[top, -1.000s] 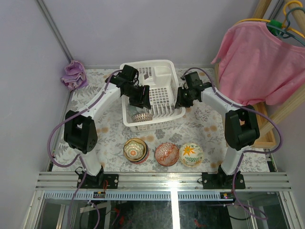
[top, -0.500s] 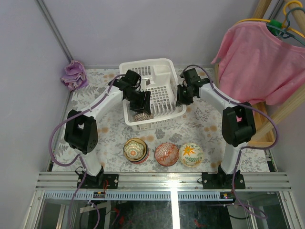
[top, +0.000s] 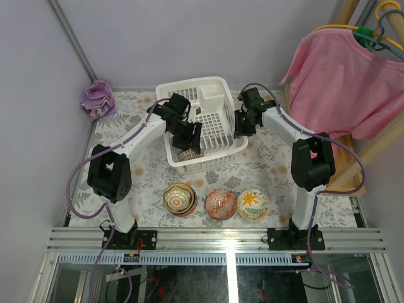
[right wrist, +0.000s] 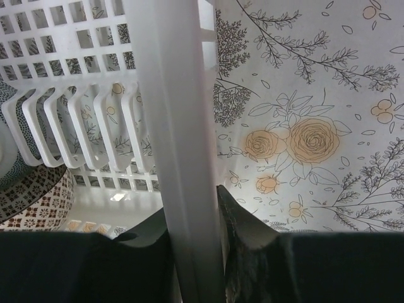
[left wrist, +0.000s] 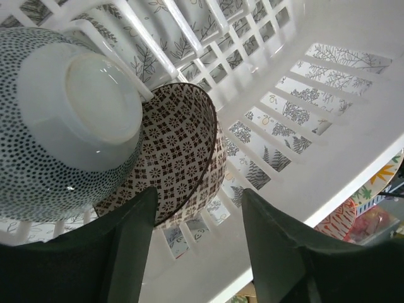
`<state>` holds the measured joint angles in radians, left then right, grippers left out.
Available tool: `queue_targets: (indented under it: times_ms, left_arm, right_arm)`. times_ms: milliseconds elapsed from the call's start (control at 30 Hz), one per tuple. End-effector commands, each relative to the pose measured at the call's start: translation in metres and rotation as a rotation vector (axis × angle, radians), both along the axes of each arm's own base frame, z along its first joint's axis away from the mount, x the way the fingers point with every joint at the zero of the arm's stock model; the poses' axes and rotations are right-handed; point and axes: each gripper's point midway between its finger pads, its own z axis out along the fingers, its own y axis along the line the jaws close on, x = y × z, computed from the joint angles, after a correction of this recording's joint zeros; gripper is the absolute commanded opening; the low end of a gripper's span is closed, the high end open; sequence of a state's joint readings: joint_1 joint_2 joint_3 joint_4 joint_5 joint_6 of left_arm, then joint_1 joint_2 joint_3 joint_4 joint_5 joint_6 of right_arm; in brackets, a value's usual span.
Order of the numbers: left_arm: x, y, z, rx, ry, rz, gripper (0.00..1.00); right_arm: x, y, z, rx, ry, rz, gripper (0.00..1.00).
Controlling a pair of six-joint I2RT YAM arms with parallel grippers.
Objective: Load the bowls into the dish rack
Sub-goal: Pick up the bowl from the center of the board.
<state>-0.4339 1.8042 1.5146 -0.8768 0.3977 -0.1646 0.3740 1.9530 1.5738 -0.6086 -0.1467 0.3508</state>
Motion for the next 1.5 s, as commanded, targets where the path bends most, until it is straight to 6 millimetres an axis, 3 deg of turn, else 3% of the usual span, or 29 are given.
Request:
queue_targets:
  times_ms: [0,133,267,367,500,667,800,933,1067,1267,1467]
  left_arm:
    - [0.004,0.001,0.029,0.017,-0.022,0.047,0.59]
    - [0.016,-0.005,0.057,-0.019,-0.078,0.067,0.63]
    - [0.014,-0.006,0.069,-0.037,-0.089,0.076,0.63]
    - [0.009,-0.006,0.082,-0.059,-0.106,0.088,0.63]
    - [-0.007,-0.013,0.107,-0.134,-0.127,0.081,0.63]
    - [-0.035,-0.015,0.135,-0.195,-0.163,0.079,0.64]
    - [-0.065,-0.019,0.148,-0.234,-0.165,0.072,0.64]
    - [-0.097,-0.033,0.143,-0.256,-0.131,0.056,0.65]
    - [-0.137,-0.061,0.120,-0.250,-0.086,0.004,0.65]
    - [-0.194,-0.103,0.087,-0.220,-0.051,-0.114,0.65]
    - [-0.227,-0.140,0.060,-0.184,-0.020,-0.200,0.65]
  right_arm:
    - [0.010,-0.017,-0.012,-0.055,-0.015,-0.053,0.30]
    - [0.006,-0.018,-0.010,-0.047,-0.015,-0.056,0.31]
    - [0.003,-0.020,-0.002,-0.047,-0.028,-0.061,0.38]
    - [0.003,-0.021,0.007,-0.044,-0.045,-0.072,0.50]
    - [0.002,-0.025,0.023,-0.045,-0.074,-0.096,0.79]
    - [-0.001,-0.031,0.048,-0.041,-0.123,-0.131,0.94]
    - [-0.007,-0.034,0.075,-0.014,-0.175,-0.157,0.98]
    - [-0.018,-0.036,0.094,0.018,-0.204,-0.175,0.98]
    - [-0.034,-0.042,0.112,0.040,-0.235,-0.189,0.97]
    - [-0.063,-0.054,0.135,0.048,-0.264,-0.200,0.87]
    - [-0.094,-0.066,0.146,0.062,-0.282,-0.210,0.83]
